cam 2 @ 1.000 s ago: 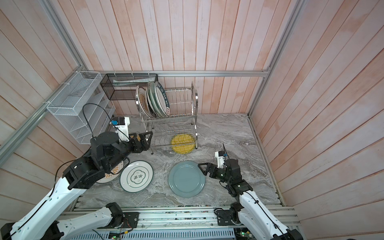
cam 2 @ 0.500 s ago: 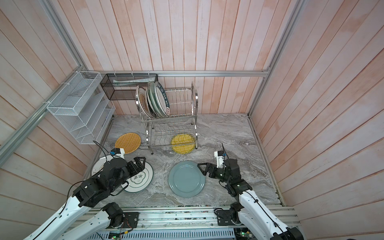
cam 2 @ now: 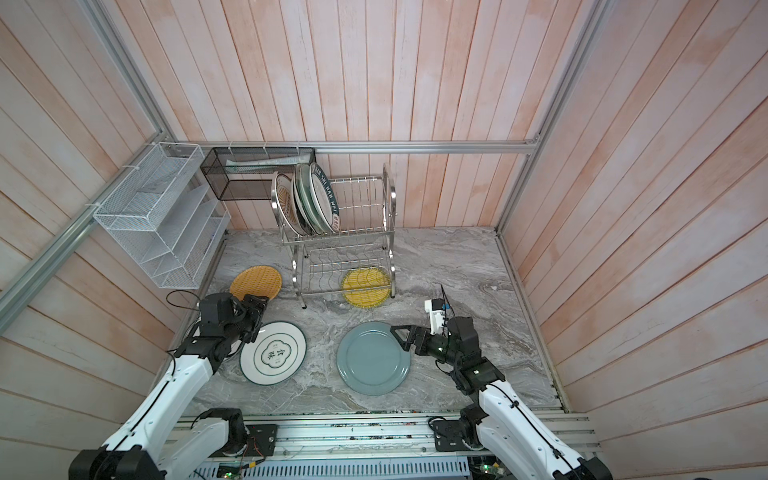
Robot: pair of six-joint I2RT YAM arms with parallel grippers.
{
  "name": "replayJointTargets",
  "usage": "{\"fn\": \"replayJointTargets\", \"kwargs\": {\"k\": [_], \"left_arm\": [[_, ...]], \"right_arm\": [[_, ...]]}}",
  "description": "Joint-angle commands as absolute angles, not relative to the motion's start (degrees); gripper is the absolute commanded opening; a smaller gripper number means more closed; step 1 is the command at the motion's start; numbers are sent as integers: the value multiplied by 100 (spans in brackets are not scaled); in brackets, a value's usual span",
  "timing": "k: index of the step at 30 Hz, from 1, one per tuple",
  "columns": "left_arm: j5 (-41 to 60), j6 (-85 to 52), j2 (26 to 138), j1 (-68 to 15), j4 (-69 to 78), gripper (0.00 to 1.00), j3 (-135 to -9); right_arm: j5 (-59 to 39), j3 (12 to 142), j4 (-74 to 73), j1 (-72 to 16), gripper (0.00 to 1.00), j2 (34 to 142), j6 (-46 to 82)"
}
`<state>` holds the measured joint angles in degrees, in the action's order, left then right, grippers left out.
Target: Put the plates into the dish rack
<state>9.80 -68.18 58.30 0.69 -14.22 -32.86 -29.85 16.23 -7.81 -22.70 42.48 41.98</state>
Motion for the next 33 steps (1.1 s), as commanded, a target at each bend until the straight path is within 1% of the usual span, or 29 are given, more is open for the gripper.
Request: {"fn": "replayJointTargets", "kwargs": {"k": [1,6,10,18,24,28,33], "left_arm": [[1265,-7182,6248,402,-704,83,-3284],[1154,-7234,6789,759,-297,79,-3311],[1511,-7233,7420,967,123,73,-3429],[1474,-7308,8152,1170,703,71,-3559],[1738,-7304,8689,1362,1185,68,-3630],[1803,-7286,8942,1389,1236,67,-3700],[1960,-7368,9282,1396,1517,66,-3731]], "right_arm": [[-2931,1653,-866,-2329,98,4093,4194],[-2953,1703,-825,-2375,98,4008,4122],[-3032,1725,-954,-2442,98,4091,4156],[-3059,1996,-1265,-2904,98,4319,4174],[-2865,2102,-1509,-3421,98,4621,4181],[-2757,2157,-1710,-3687,98,4901,4253],[-2690,2224,-1811,-3815,98,5139,4298]]}}
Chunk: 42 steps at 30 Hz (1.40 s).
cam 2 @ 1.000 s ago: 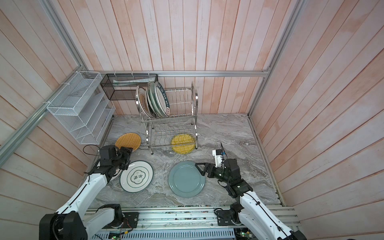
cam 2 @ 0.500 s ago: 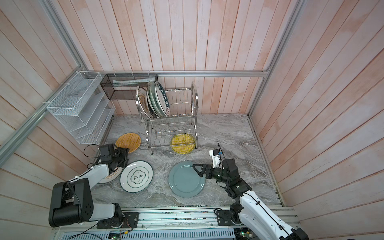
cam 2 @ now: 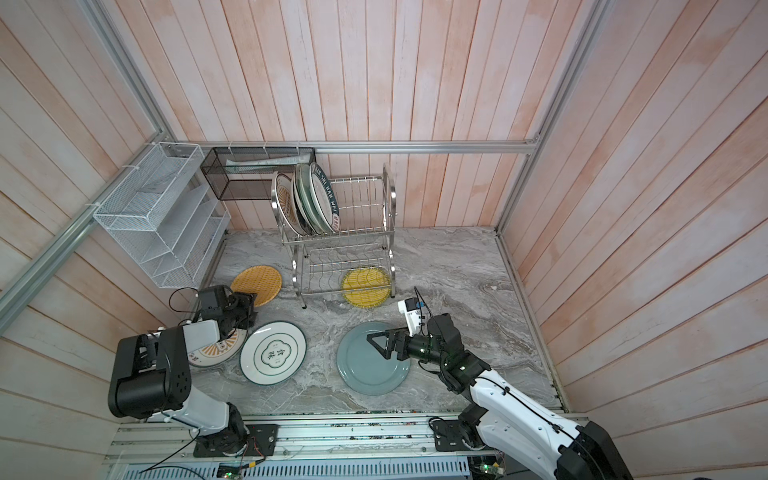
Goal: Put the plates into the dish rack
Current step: 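Grasp the tan woven basket rim with the left gripper and tilt it up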
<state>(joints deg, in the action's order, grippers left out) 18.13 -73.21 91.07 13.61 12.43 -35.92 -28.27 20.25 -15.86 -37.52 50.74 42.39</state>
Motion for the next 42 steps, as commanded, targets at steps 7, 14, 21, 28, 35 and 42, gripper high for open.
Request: {"fn": "replayJointTargets", "kwargs": {"k": [7,14,21,28,35,42], "left_arm": [[1906,-7612,9599,1396,1831,61,-3729],[1802,-8046,9945,1400,2426,45,-3503],[1749,-8114,9938,1397,2810,14,-3364],[1875,-7839,9311,1397,2572,0,-3449],[1832,-7316,7952,1397,1346,0,-3503],[1837,-6862,5978,1397,-443,0,-3329]], "right_arm": [[-2546,2272,-1726,-3824,98,5159,4280],[-2470,2276,-1740,-3827,98,5198,4320],[-2392,2321,-1637,-3825,98,5164,4245],[-2350,2415,-1622,-3824,98,5185,4186],[-1899,2669,-1338,-3824,98,5222,3826],[-1137,2944,-1451,-3834,98,5347,3276]]}}
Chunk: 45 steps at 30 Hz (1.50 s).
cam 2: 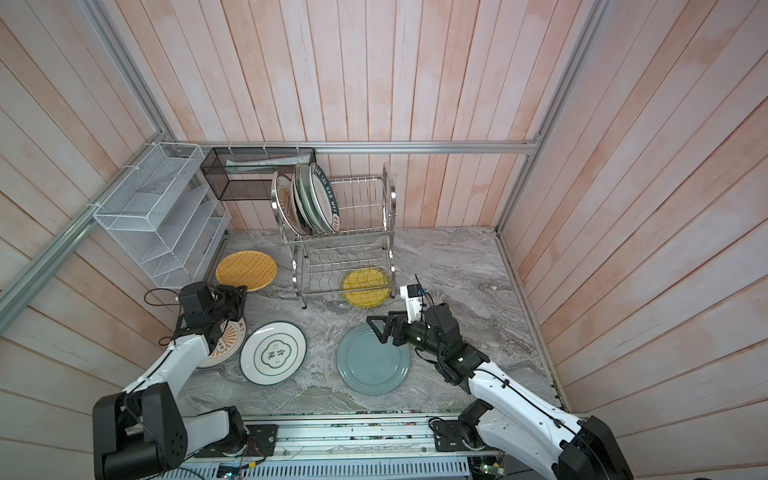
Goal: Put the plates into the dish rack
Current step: 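Grasp the tan woven basket rim with the left gripper and tilt it up, then close the right gripper on the basket rim while the left gripper holds it upright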
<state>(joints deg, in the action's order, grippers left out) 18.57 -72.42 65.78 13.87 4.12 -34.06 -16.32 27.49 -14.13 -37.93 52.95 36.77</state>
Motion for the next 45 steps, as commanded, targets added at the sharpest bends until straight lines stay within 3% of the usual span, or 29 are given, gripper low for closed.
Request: {"fn": "replayJointTargets", "kwargs": {"k": [1,10,16,25,33,45], "left_arm": [[1822,-6801,5662,1397,-718,0,-3329],[2200,-6573,4217,1397,-3333,0,-4208],[2504,-6777,3881,1238,-4150,0,-4473],[1118,-7804,4222,-865,-4583,0,-5168],[179,-8508,4975,-2775,-3935,0,-5302],[-97,-8666,5587,-3414,-3755,0,-5793]], "right_arm": [[-1063,2945,-1559,-3837,98,5381,3171],[49,2981,-2649,-4592,98,5781,1180],[-215,2600,-4083,-5066,98,6175,-531],[-614,3026,-4222,-5613,94,7041,-3429],[-608,3529,-4121,-5774,84,7590,-4388],[-820,3673,-3792,-5855,71,7921,-4885]]}}
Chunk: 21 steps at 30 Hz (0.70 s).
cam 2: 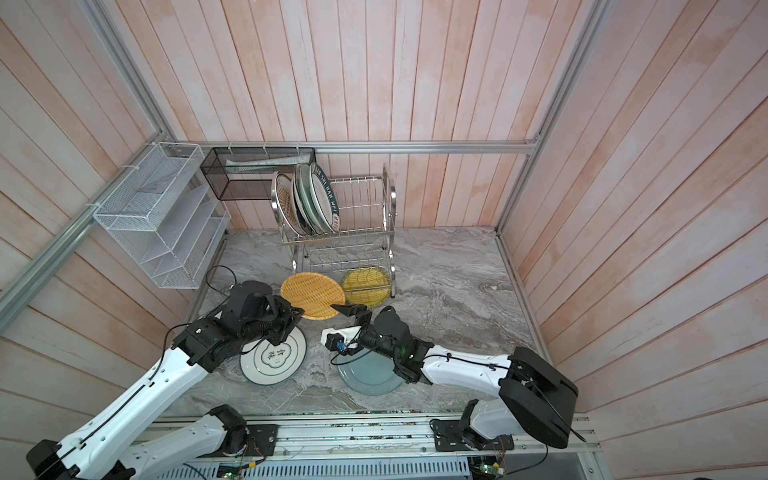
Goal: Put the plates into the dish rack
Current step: 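Close the right gripper on the basket rim while the left gripper holds it upright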
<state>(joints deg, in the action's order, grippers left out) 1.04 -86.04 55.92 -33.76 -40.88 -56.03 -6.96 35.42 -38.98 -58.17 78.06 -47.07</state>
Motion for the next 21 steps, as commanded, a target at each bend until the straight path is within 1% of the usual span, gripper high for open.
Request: {"fn": "replayJointTargets", "kwargs": {"k": [1,3,4,10,13,15,21], "left_arm": [[-88,-8675,5601,-3434,-3765,0,-5801],[-105,-8695,5604,-3457,-3778,0,-5811],[-119,-8693,5590,-3472,-3769,0,-5818],[-218,-8762,5654,-3581,-3874,0,-5862],[-220,-8763,5686,-3619,-3900,0,-5874],[-220,-8768,5684,-3623,-3929,0,-5874],[-244,-8789,5596,-3639,-3937,0,-5832]], "right_arm": [[-764,3689,-3800,-5854,69,7973,-4891],[-705,3738,-3853,-5854,66,8051,-4857],[-667,3772,-3895,-5850,61,8103,-4814],[-417,3956,-4101,-5897,58,8350,-4781],[-439,4089,-4039,-5915,47,8467,-4766],[-455,4137,-4026,-5915,45,8513,-4742],[-384,4234,-3981,-5924,26,8643,-4727]]}}
